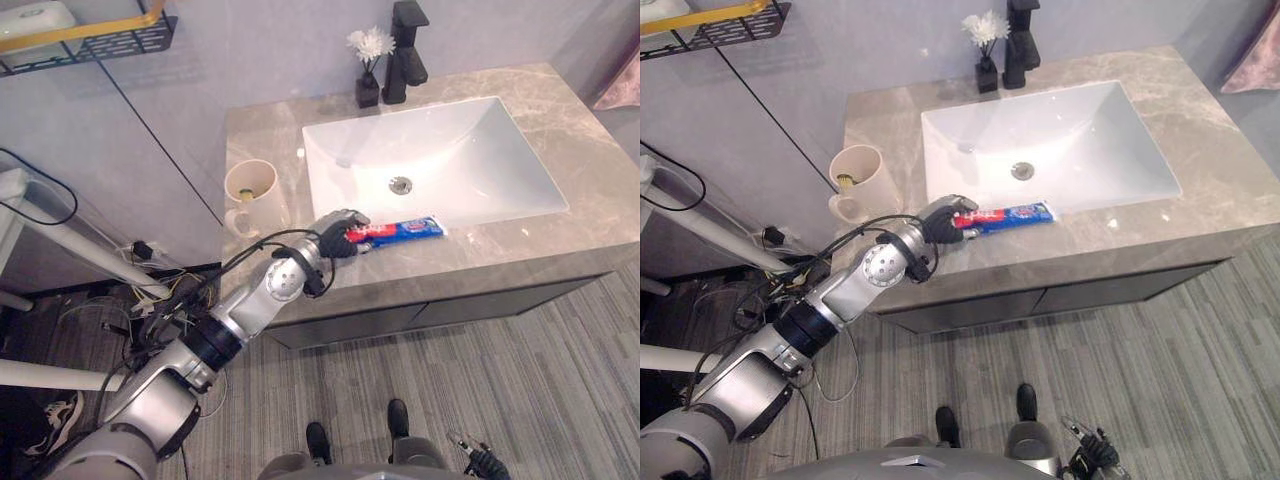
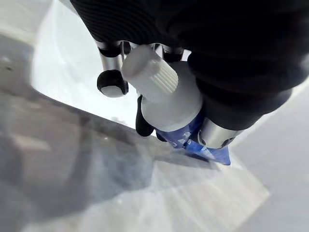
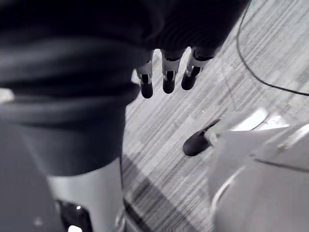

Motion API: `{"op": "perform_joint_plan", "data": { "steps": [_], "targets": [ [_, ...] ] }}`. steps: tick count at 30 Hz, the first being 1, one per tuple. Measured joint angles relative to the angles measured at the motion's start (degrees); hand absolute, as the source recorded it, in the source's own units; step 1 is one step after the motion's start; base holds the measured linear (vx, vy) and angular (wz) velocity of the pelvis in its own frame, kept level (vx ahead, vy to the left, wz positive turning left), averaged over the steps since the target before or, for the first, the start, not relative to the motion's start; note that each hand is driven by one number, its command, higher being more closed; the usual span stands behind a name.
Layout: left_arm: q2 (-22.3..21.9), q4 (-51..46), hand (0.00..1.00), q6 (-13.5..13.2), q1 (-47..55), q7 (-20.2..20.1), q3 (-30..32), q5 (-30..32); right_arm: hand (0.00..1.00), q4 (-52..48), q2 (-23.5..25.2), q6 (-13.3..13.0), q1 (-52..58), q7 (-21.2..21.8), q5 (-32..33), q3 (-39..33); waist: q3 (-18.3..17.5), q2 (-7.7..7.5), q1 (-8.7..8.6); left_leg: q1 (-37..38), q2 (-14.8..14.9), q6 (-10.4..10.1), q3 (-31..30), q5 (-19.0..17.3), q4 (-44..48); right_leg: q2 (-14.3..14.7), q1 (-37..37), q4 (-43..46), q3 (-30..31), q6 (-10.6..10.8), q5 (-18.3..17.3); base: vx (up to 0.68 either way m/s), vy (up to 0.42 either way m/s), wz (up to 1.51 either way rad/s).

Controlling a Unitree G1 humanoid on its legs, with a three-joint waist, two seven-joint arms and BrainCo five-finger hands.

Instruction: Organize washtable

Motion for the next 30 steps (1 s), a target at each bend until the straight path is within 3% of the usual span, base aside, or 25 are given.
{"op": "perform_joint_plan", "data": {
  "steps": [8, 13, 18, 24, 30],
  "targets": [
    [-0.15, -7.35, 1.00, -2.78, -2.69, -0.08, 0.16, 0.05, 0.00, -21.97, -0.07, -1.32, 7.17, 5.77, 8.74, 8.22, -4.20, -2.24, -0.15, 0.10, -0.04, 0.52, 3.82, -0.55, 1.00, 0.03, -1.82, -0.01, 3.47, -0.36, 0.72, -0.04, 0.008, -0.26],
    [0.18, -13.03, 1.00, -3.91, -4.35, 1.01, 0.63, 0.04, 0.00, -35.39, -0.31, -2.10, 8.85, 9.64, 17.20, 11.41, -6.35, -2.35, -0.23, 0.31, 0.16, 0.39, 5.83, -1.35, 2.38, 0.25, -2.02, 0.00, 5.16, -0.42, 0.51, -0.04, 0.008, -0.23],
    [0.37, -19.27, 1.00, -5.88, -4.36, 1.04, 2.70, 0.03, 0.00, -47.99, -1.44, -3.14, 9.14, 12.23, 20.38, 16.41, -7.88, -2.55, 0.01, -0.08, 1.08, 0.21, 6.39, -2.72, 4.74, 0.91, -1.69, 0.01, 5.69, -0.77, 0.59, 0.00, -0.014, -0.08],
    [1.64, -27.00, 1.00, -6.17, -3.48, 2.83, 6.65, 2.44, 0.00, -61.12, -5.21, -3.09, 7.83, 17.31, 26.87, 24.76, -9.05, -3.00, 2.38, -0.31, 1.58, 0.17, 4.62, -2.86, 5.42, 1.31, -0.79, 0.03, 4.12, -1.13, 0.59, 0.01, -0.020, 0.11],
    [2.44, -35.39, 1.00, -7.47, 5.48, 4.53, 13.95, 4.13, 0.00, -65.08, -6.39, -3.19, 2.91, 18.19, 31.17, 30.13, -9.94, -4.22, 3.41, -0.29, 1.37, 0.21, 2.01, -2.82, 5.65, 1.09, 0.68, 0.04, 1.71, -1.25, 0.49, 0.01, 0.002, 0.23]
  ]
}}
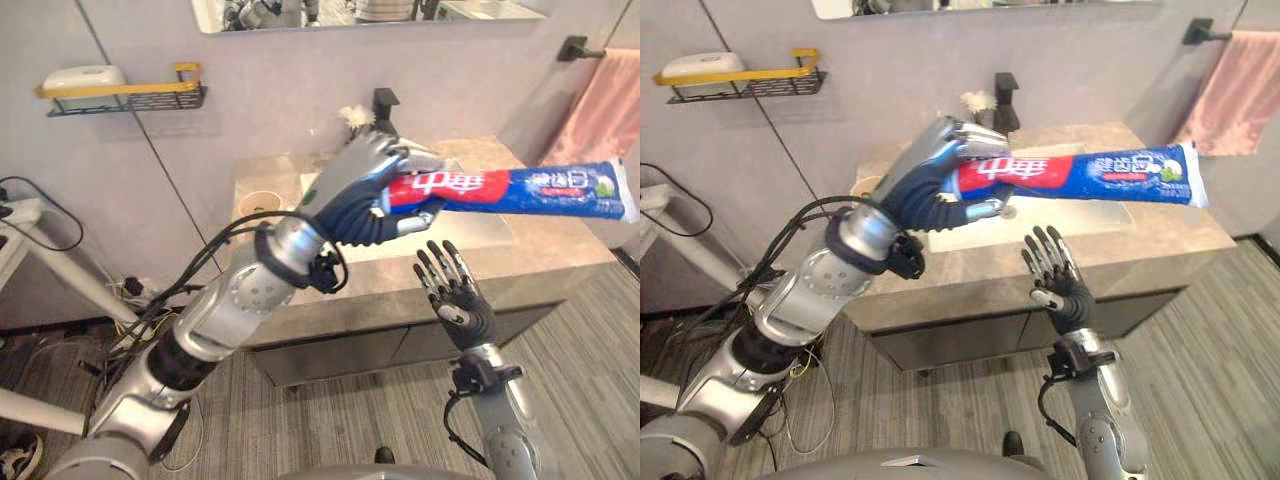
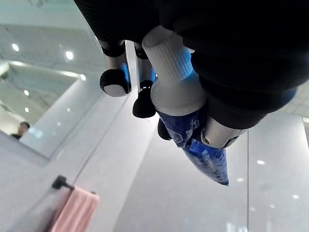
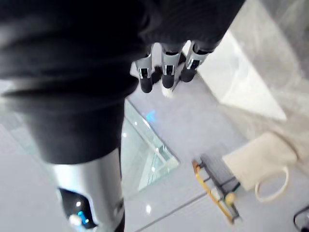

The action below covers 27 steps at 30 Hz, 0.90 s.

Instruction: Organize washtable

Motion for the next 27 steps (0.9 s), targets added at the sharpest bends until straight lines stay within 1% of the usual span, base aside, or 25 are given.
{"op": "perform_joint_plan", "data": {
  "steps": [1, 4, 6, 8, 11, 15, 17, 18, 23, 25, 27],
  "targets": [
    [-0.08, -0.95, 1.00, -0.05, 1.53, 0.58, 0.78, 0.41, 0.00, -0.58, -0.28, 0.00, -1.28, 0.12, 0.01, 1.59, -0.31, -0.48, 0.87, 0.00, -0.01, 0.02, -0.07, 0.02, 0.01, -0.07, 0.04, 0.00, -0.08, -0.01, -0.01, -0.01, 0.000, 0.10],
    [-0.72, -1.87, 1.00, -0.38, 5.08, 1.53, 2.78, 0.62, 0.00, -1.41, -0.46, 0.01, -3.48, 0.46, 0.07, 3.90, -0.67, -1.00, 1.16, 0.05, -0.55, 0.26, -1.82, 0.19, 0.13, -0.58, 1.09, 0.00, -1.92, -0.11, -0.34, -0.01, 0.014, 0.27],
    [-1.53, -2.31, 1.00, -0.38, 7.13, 2.42, 4.63, 1.78, 0.00, -2.24, -0.47, 0.00, -4.19, 0.46, 1.68, 4.98, -0.67, -0.97, 1.52, 0.05, -0.84, 0.41, -2.43, 0.31, 0.12, -0.99, 1.43, 0.01, -2.66, -0.01, -0.46, -0.02, 0.030, 0.24],
    [-2.99, -2.32, 1.00, -0.30, 8.77, 3.63, 6.78, 2.53, 0.00, -2.24, -0.36, -0.09, -5.28, 0.33, 4.87, 6.80, -0.70, -1.01, 2.00, 0.15, -1.08, 0.55, -2.85, 0.40, 0.05, -1.30, 1.76, 0.04, -3.26, -0.11, -0.62, -0.02, 0.022, 0.10],
    [-3.41, -2.31, 1.00, -0.25, 8.99, 5.59, 7.18, 2.64, 0.00, -2.27, -0.28, -0.20, -6.26, 0.30, 6.67, 9.12, -0.77, -1.11, 2.60, 0.18, -1.12, 0.51, -2.98, 0.46, -0.08, -1.34, 1.82, 0.12, -3.49, -0.40, -0.87, -0.01, 0.001, 0.03],
    [-5.61, -2.31, 1.00, -0.37, 10.17, 7.17, 7.19, 3.01, 0.00, -2.27, -0.04, -0.50, -8.29, 0.23, 9.30, 11.68, -0.80, -1.05, 2.37, 0.22, -1.06, 0.44, -3.10, 0.57, -0.22, -1.24, 1.80, 0.11, -3.66, -0.40, -0.87, 0.00, 0.000, 0.00],
    [-6.77, -2.21, 1.00, -0.32, 11.51, 7.63, 7.21, 4.65, 0.00, -2.28, 0.34, -0.90, -8.60, 0.03, 11.13, 12.52, -0.80, -1.04, 2.36, 0.22, -1.01, 0.40, -3.23, 0.60, -0.29, -1.16, 1.81, 0.10, -3.80, -0.41, -0.88, 0.01, -0.008, 0.03],
    [-7.08, -2.18, 1.00, -0.27, 12.53, 7.80, 7.24, 4.92, 0.00, -2.28, 0.78, -1.67, -8.74, -0.66, 11.17, 13.15, -0.80, -1.04, 2.35, 0.22, -1.00, 0.36, -3.42, 0.64, -0.39, -1.13, 1.84, 0.10, -3.99, -0.43, -0.90, 0.02, -0.013, 0.06],
    [-8.52, -0.66, 1.00, -0.12, 14.16, 8.46, 7.23, 4.97, 0.00, -2.28, 1.64, -2.81, -10.45, -2.58, 11.70, 15.24, -0.81, -1.05, 2.47, 0.22, -1.05, 0.40, -3.93, 0.69, -0.47, -1.15, 2.05, 0.05, -4.54, -0.43, -0.90, 0.01, -0.004, 0.06],
    [-9.26, -0.61, 1.00, -0.21, 15.65, 8.98, 7.02, 4.97, 0.00, -2.27, 1.72, -3.27, -10.80, -3.48, 13.41, 16.12, -0.85, -1.11, 2.47, 0.23, -1.05, 0.39, -4.06, 0.70, -0.48, -1.15, 2.11, 0.01, -4.66, -0.47, -0.93, -0.01, -0.003, 0.04],
    [-9.49, -0.39, 1.00, -0.22, 16.79, 8.99, 6.59, 4.97, 0.00, -2.27, 1.77, -3.98, -11.19, -3.95, 13.43, 16.25, -0.88, -1.16, 2.54, 0.23, -1.04, 0.35, -4.14, 0.82, -0.59, -1.14, 2.11, -0.01, -4.74, -0.53, -0.98, 0.00, 0.000, 0.00]
  ]
}}
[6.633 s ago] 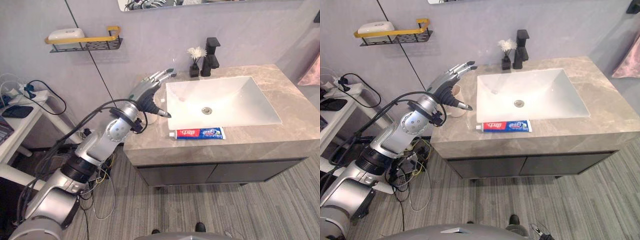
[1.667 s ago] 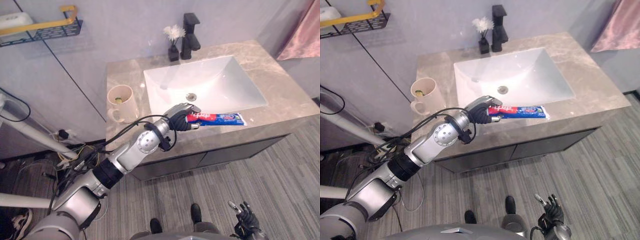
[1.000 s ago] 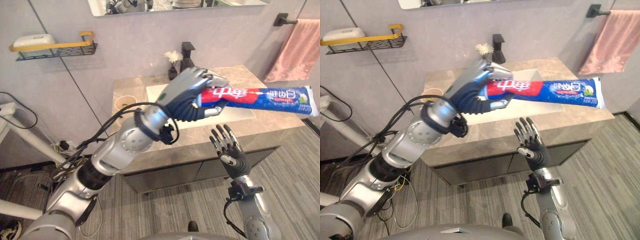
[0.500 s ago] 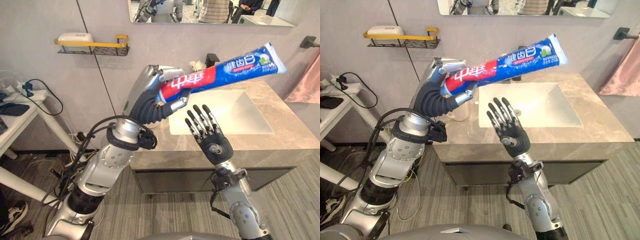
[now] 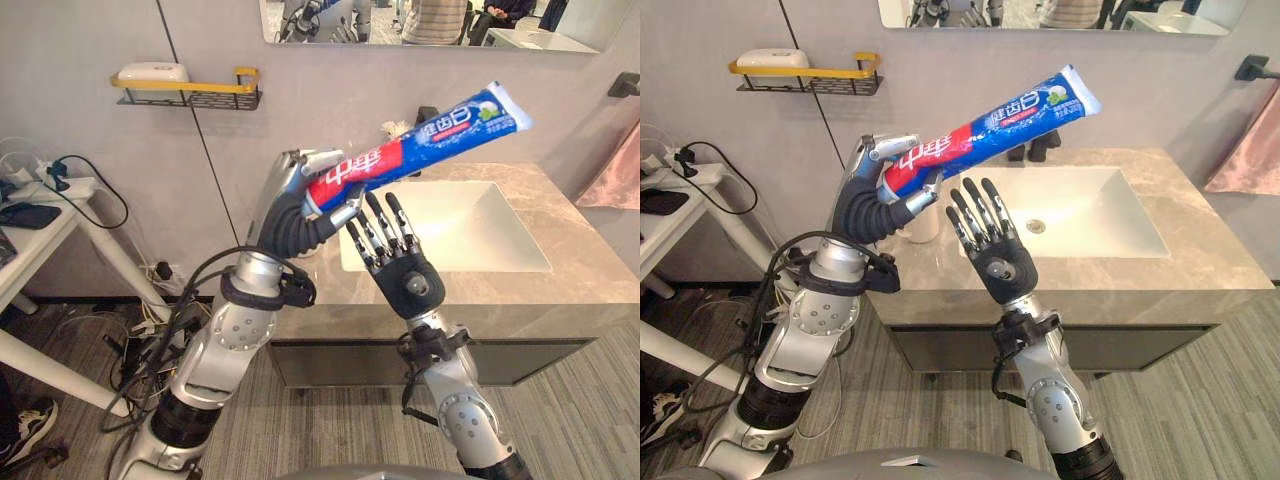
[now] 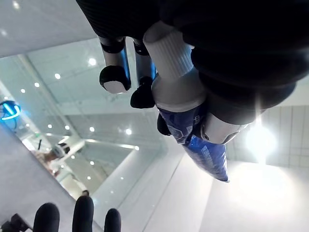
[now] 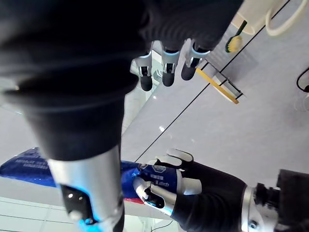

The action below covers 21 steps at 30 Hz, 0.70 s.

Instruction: Organize washtable

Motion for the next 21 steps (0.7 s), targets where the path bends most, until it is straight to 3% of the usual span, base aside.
{"op": "perform_joint_plan", "data": {
  "steps": [7, 21],
  "targets": [
    [-0.72, 2.47, 1.00, 0.00, 1.50, -0.08, -2.62, -0.08, 0.00, 0.00, 0.05, -2.64, -3.79, -2.37, 0.06, 0.00, -0.10, -0.15, 0.16, 0.05, 0.07, -0.18, -0.11, 0.70, -0.78, 0.10, -0.23, -0.01, -0.22, -0.12, -0.08, 0.00, 0.000, 0.00],
    [-2.01, 3.78, 1.00, -0.04, 3.52, -0.18, -5.11, -0.96, 0.00, 0.13, 0.12, -4.96, -7.35, -5.93, -0.04, -2.80, -0.40, -0.60, 1.12, 0.04, 0.05, -0.18, -0.28, 0.75, -1.26, 0.12, -0.33, 0.01, -0.37, -0.04, -0.14, 0.00, 0.000, 0.00]
  ]
}}
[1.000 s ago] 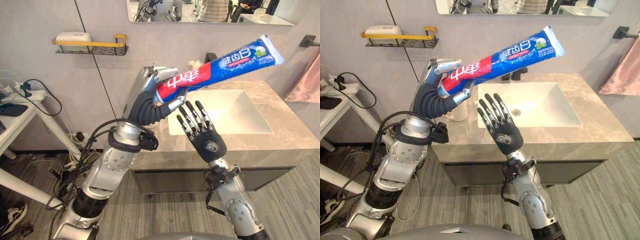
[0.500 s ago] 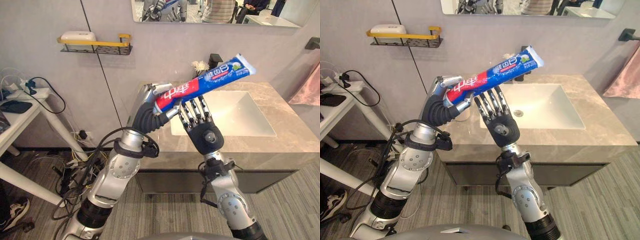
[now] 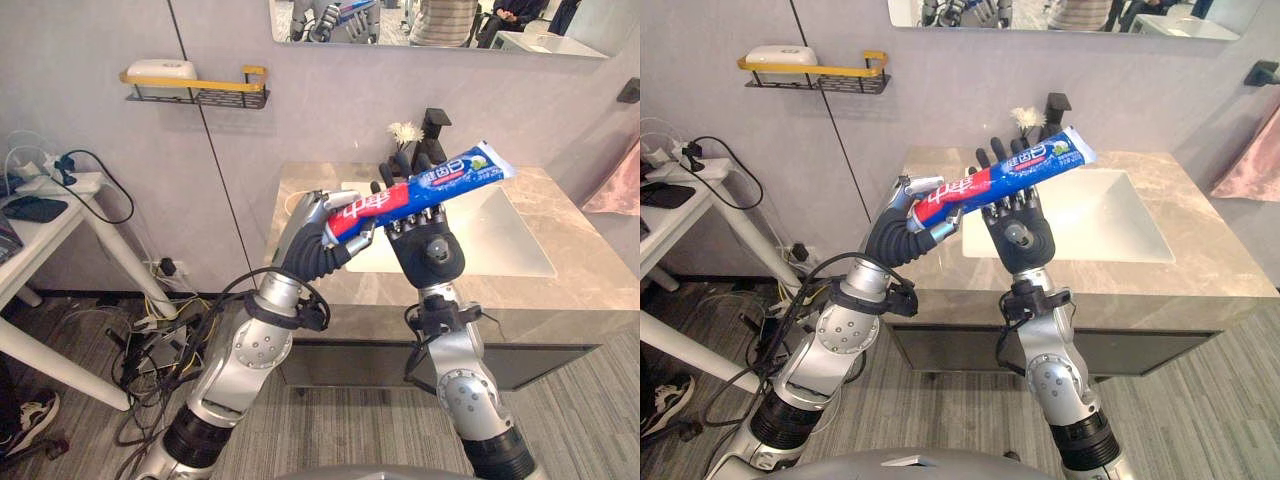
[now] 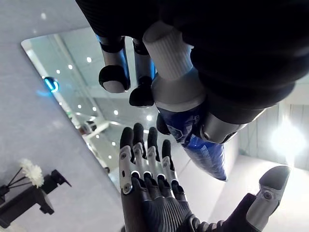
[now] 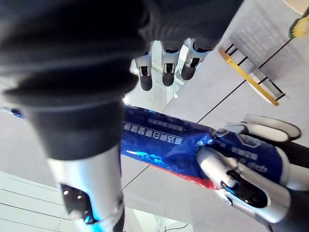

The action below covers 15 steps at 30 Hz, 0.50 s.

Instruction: Organize washtable

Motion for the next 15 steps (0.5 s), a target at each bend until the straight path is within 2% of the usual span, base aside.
{"op": "perform_joint_plan", "data": {
  "steps": [1, 2, 15],
  "targets": [
    [-0.08, 0.00, 1.00, 0.00, 0.02, -0.01, -0.35, -0.33, 0.00, 0.01, 0.02, 0.00, 0.00, -0.10, 0.00, 0.01, -0.02, -0.04, 0.20, 0.00, -0.01, 0.01, -0.02, 0.01, -0.05, 0.00, 0.00, 0.00, -0.02, 0.01, -0.01, 0.00, 0.000, 0.00],
    [-0.09, 0.00, 1.00, 0.00, 0.11, -0.02, -0.83, -0.33, 1.00, 0.02, 0.11, 0.00, -0.01, -0.35, 0.00, 0.01, -0.03, -0.05, 0.34, 0.00, -0.03, 0.03, -0.07, 0.03, -0.10, -0.02, 0.00, 0.00, -0.06, 0.03, -0.02, 0.00, 0.000, 0.00],
    [-0.26, 0.29, 1.00, 0.04, 2.39, -1.16, -4.05, -1.38, 1.00, 0.39, 1.74, -0.16, -2.89, -0.58, 0.37, 0.31, -0.20, -0.83, 0.43, 0.14, -0.06, -0.04, -0.34, 0.58, -0.95, -0.01, -0.08, -0.01, -0.40, 0.09, -0.07, 0.00, 0.000, 0.00]
  ]
}}
